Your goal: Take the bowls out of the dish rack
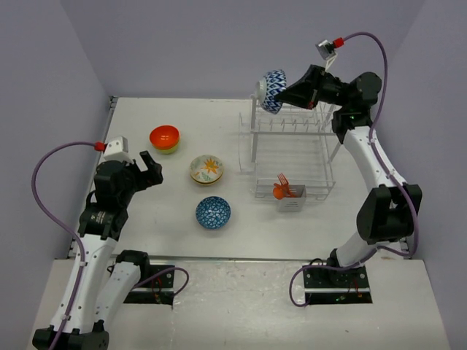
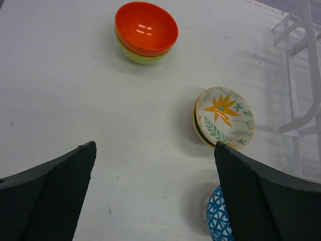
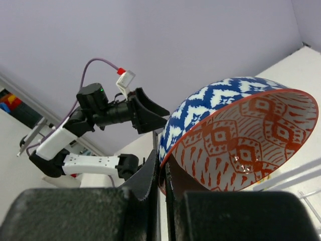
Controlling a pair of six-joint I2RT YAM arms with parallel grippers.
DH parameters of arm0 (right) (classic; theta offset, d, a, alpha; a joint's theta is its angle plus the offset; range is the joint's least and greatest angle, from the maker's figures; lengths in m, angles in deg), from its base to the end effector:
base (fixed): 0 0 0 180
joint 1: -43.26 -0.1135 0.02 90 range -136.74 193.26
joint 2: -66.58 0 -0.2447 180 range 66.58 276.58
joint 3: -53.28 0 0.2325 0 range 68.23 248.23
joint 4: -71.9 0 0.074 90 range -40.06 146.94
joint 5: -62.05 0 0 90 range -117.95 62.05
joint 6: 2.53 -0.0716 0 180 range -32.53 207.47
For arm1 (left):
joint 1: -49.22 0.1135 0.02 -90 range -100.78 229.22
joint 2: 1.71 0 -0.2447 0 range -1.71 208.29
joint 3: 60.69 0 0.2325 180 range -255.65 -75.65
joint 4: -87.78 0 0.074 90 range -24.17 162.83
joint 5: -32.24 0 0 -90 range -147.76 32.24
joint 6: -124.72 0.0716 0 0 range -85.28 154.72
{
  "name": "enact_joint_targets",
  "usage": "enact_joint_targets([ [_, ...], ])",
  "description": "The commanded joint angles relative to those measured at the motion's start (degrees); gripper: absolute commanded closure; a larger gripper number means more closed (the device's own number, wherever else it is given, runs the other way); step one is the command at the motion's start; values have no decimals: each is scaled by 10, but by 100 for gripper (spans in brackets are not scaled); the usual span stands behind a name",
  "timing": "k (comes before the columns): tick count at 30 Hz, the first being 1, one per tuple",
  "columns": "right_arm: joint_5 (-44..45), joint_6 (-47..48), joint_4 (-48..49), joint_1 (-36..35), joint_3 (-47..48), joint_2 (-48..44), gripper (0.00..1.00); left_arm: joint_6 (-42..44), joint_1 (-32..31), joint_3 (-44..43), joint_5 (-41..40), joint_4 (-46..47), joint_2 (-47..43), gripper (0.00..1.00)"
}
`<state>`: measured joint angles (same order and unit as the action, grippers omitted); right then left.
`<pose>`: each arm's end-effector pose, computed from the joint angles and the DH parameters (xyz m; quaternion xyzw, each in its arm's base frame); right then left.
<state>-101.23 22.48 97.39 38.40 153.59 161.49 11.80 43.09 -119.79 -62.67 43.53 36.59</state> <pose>0.3465 0.0983 0.4277 -0.2510 0.6026 0.6410 0.4038 0.1783 -0.0130 0.2899 -0.1452 0.8229 -0.1028 0.5396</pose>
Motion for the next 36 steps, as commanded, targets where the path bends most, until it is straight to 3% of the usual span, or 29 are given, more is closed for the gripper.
enact_joint_targets([
  [1,-8,12,57,-22,-11,-68,100,11,-1,-1,-4,27,-7,0],
  [2,-7,40,31,-30,-14,-82,100,11,-1,-2,-5,26,-9,0],
  [3,5,89,-87,-43,-13,-119,100,11,-1,-2,-12,25,-13,0],
  [4,24,237,-174,-72,-8,-141,100,9,-2,-6,-20,20,-17,0],
  [5,61,322,-279,-91,1,-165,100,7,-1,-9,-28,15,-28,0],
  [6,179,407,-460,-144,19,-205,100,4,-1,-10,-47,14,-35,0],
  [7,238,509,-511,-173,19,-224,100,-2,-1,-9,-59,11,-45,0],
  [8,288,532,-560,-197,12,-241,100,-5,-1,-10,-69,8,-60,0],
  [12,484,546,-616,-319,-54,-321,100,-19,-1,-16,-134,-8,-94,0],
  [13,577,555,-635,-349,-54,-323,100,-27,-1,-17,-145,-10,-98,0],
  [17,766,573,-747,-511,-33,-294,100,-44,-1,-25,-199,-30,-121,0],
  [20,886,571,-800,-573,-10,-237,100,-47,-1,-24,-203,-30,-130,0],
  [23,923,568,-854,-638,28,-175,100,-40,0,-17,-178,-18,-119,0],
  [26,943,569,-846,-661,33,-138,100,-31,0,-13,-153,-11,-96,0],
  [36,995,593,-910,-675,118,13,100,-19,0,-11,-116,-3,-57,0],
])
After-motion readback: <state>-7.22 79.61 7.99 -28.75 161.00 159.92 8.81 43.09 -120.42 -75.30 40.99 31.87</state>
